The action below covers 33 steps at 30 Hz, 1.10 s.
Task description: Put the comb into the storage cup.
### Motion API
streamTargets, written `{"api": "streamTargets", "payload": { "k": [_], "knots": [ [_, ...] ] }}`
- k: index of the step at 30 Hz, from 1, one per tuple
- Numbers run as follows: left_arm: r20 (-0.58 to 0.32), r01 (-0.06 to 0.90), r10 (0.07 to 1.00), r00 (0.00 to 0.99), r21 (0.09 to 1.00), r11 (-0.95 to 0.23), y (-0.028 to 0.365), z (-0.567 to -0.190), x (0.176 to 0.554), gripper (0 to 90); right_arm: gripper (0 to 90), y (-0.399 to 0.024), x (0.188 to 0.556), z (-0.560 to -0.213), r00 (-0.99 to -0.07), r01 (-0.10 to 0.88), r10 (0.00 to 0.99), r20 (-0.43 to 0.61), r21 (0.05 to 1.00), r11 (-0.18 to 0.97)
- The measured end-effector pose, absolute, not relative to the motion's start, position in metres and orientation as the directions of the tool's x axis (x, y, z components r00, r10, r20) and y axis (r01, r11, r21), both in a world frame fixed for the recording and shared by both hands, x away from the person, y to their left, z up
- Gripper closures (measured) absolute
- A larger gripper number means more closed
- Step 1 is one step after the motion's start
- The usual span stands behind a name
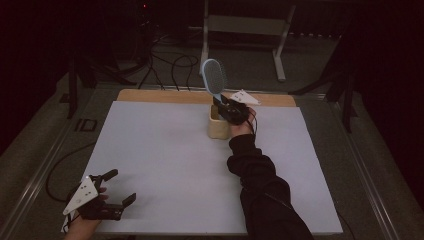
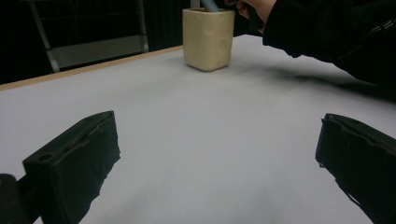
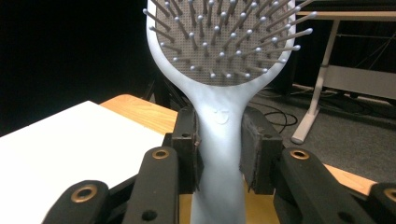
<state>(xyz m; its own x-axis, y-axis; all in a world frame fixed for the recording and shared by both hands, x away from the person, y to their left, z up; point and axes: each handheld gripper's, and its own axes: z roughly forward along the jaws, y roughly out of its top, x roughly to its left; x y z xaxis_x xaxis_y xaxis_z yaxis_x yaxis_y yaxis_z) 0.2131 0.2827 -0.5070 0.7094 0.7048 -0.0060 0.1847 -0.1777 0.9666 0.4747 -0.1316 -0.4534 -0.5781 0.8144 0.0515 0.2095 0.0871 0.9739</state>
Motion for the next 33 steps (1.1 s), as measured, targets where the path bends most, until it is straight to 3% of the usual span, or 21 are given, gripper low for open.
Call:
{"api": "streamTargets", "payload": {
  "k": [1,2,5,9,11,18,33],
  "knots": [
    [-0.007,0.185,0.705,0.709,0.967,-0.177,0.283,-0.507,0.213,0.0,52.0,-0.133,0.476,-0.455,-0.590,0.237,0.803,0.087,0.969,0.069],
    [-0.008,0.184,0.706,0.709,0.967,-0.175,0.283,-0.507,0.213,0.0,52.0,-0.133,0.476,-0.455,-0.590,0.237,0.803,0.087,0.969,0.069],
    [-0.009,0.186,0.706,0.708,0.967,-0.173,0.283,-0.507,0.213,0.0,35.5,-0.134,0.471,-0.458,-0.585,0.250,0.805,0.103,0.967,0.058],
    [-0.007,0.184,0.707,0.708,0.967,-0.175,0.282,-0.507,0.213,0.0,27.3,-0.136,0.467,-0.456,-0.574,0.248,0.814,0.092,0.966,0.066],
    [-0.007,0.185,0.707,0.707,0.967,-0.175,0.283,-0.507,0.213,0.0,13.8,-0.138,0.467,-0.455,-0.569,0.246,0.817,0.095,0.967,0.059],
    [-0.005,0.187,0.707,0.707,0.966,-0.180,0.282,-0.507,0.213,0.0,10.2,-0.136,0.463,-0.456,-0.592,0.242,0.806,0.031,0.960,0.141],
    [-0.002,0.188,0.706,0.708,0.964,-0.186,0.281,-0.506,0.213,0.0,9.6,-0.138,0.458,-0.447,-0.584,0.272,0.811,0.014,0.945,0.179]
  ]
}}
